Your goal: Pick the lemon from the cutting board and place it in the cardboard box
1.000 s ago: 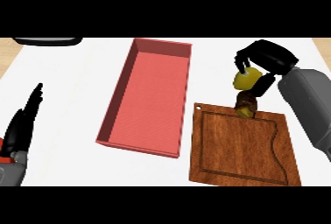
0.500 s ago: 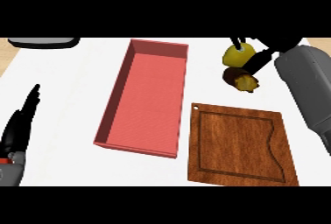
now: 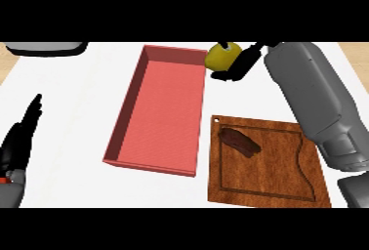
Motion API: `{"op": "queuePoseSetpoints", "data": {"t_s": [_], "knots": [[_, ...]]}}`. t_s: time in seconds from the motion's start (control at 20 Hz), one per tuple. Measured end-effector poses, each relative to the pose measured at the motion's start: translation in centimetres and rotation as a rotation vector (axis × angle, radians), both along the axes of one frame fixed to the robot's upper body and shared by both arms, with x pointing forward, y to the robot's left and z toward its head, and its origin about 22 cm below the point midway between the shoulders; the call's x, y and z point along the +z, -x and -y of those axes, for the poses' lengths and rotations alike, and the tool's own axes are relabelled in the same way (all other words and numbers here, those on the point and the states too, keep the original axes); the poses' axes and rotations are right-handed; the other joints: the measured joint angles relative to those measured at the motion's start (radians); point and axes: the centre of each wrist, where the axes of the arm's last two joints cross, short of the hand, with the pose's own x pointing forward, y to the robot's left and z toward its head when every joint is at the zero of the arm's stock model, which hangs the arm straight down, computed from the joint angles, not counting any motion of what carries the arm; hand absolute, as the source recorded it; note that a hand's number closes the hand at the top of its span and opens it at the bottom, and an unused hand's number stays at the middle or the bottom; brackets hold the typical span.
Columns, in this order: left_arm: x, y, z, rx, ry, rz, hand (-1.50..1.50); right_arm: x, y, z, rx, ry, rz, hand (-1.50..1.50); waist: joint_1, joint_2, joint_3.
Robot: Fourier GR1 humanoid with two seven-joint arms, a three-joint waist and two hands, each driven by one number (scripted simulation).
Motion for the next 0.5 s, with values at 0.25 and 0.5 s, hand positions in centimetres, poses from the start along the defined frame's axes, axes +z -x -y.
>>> {"op": "queuePoseSetpoints", "data": {"t_s": [0.25, 0.5], "knots": [[0.0, -0.2, 0.0, -0.002, 0.000, 0.000, 0.00, 1.4, 0.5, -5.1, -0.001, -0.040, -0.091, 1.50, 0.002, 0.002, 0.000], [-0.3, -0.4, -0.2, -0.015, -0.002, 0.000, 0.00, 1.4, 1.2, -9.9, -0.007, -0.047, -0.181, 1.50, 0.013, 0.006, -0.001]]}}
